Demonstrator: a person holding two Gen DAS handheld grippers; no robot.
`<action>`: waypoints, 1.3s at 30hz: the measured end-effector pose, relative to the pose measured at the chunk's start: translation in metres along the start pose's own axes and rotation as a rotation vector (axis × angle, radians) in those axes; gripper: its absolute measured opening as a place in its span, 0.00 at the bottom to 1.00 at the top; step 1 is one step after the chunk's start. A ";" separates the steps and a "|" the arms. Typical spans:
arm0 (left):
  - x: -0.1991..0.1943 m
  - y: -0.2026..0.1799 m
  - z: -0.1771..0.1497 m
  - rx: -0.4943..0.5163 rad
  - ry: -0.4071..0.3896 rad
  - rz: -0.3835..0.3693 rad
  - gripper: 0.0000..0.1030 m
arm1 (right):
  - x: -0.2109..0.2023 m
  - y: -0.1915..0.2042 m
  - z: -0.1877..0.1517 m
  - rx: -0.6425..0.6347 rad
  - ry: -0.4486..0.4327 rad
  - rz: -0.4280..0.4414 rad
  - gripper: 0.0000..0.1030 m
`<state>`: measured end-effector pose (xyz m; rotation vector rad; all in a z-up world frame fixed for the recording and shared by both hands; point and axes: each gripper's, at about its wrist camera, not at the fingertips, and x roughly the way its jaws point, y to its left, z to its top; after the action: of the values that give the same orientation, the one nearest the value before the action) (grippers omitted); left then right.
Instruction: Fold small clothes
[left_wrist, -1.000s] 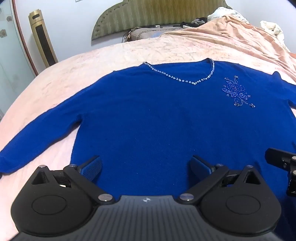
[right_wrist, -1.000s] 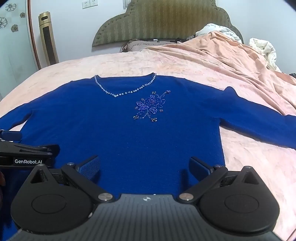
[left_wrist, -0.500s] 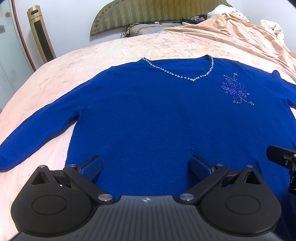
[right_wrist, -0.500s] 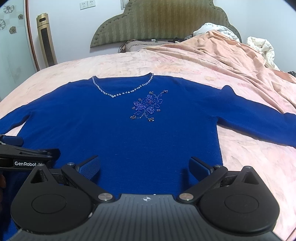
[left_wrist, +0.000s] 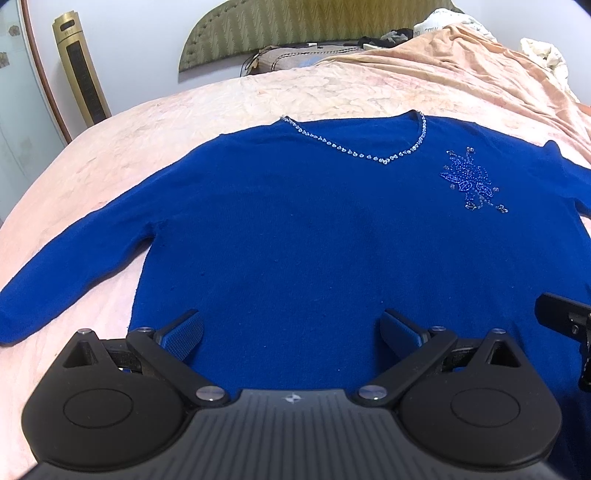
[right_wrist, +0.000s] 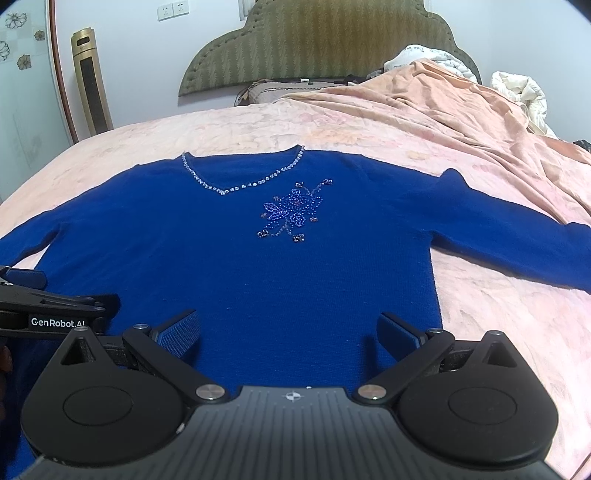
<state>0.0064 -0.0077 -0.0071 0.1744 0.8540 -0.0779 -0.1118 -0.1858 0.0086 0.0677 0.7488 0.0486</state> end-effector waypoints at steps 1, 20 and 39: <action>0.000 0.000 0.000 0.001 0.001 0.002 1.00 | 0.000 -0.001 0.000 0.000 -0.001 0.000 1.00; 0.000 -0.008 0.007 0.012 0.003 0.003 1.00 | -0.005 -0.014 -0.001 0.029 -0.030 0.006 1.00; -0.005 -0.037 0.006 0.097 -0.086 -0.009 1.00 | 0.001 -0.049 -0.004 0.182 -0.020 0.048 1.00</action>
<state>0.0026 -0.0453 -0.0039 0.2567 0.7655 -0.1348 -0.1125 -0.2342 0.0009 0.2588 0.7306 0.0257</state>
